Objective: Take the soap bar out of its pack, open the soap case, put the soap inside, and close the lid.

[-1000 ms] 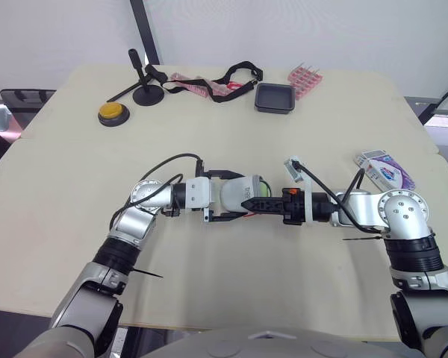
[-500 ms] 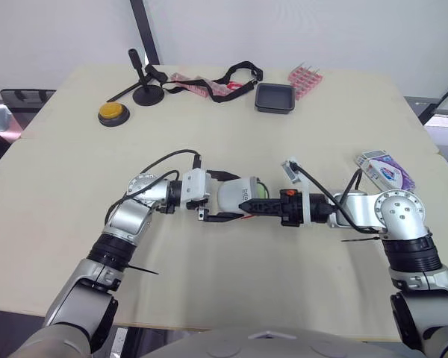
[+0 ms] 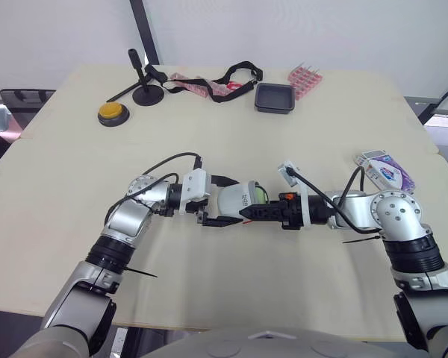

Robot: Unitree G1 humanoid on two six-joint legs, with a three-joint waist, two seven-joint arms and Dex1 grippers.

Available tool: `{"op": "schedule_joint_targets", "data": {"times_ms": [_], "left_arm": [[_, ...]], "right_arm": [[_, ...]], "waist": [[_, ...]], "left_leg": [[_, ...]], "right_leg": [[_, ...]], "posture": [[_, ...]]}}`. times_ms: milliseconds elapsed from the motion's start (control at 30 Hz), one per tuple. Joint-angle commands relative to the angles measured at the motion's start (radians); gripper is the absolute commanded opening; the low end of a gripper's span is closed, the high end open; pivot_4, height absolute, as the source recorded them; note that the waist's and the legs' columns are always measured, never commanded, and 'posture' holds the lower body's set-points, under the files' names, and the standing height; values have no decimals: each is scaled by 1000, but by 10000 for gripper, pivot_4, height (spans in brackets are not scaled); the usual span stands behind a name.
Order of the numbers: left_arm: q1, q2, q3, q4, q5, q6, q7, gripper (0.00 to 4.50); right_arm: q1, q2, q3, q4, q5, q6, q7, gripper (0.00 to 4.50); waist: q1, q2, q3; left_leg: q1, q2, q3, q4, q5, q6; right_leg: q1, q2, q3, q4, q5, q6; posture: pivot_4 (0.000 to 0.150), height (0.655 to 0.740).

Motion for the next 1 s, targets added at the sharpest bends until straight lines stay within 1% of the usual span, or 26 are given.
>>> {"op": "schedule_joint_targets", "data": {"times_ms": [33,133,633,1000], "left_arm": [[7,19,12,-23,-21,14,-22,40051],[1,16,20,-14,-27,37,-14,40051],[-21,39,16,1,-41,144,-76,40051],[-46,44,36,67,-12,69,-66,40051]], "right_arm": [[-19,-27,-33,-31,-50,-21,23,20580],[-19,-27,-34,-34,-72,-20,43,20580],[-22,-68,0,-94,-211,-31,178,20580],[-27,-116,43,-137,-313,-52,287,20580]], "waist": [[0,0,0],[0,0,0],[1,0,0],[1,0,0]], "left_leg": [[0,0,0,0,0,0],[0,0,0,0,0,0],[0,0,0,0,0,0],[0,0,0,0,0,0]], "right_leg": [[0,0,0,0,0,0],[0,0,0,0,0,0],[0,0,0,0,0,0],[0,0,0,0,0,0]], "posture": [[1500,7400],[1500,7400],[1500,7400],[1500,7400]]}}
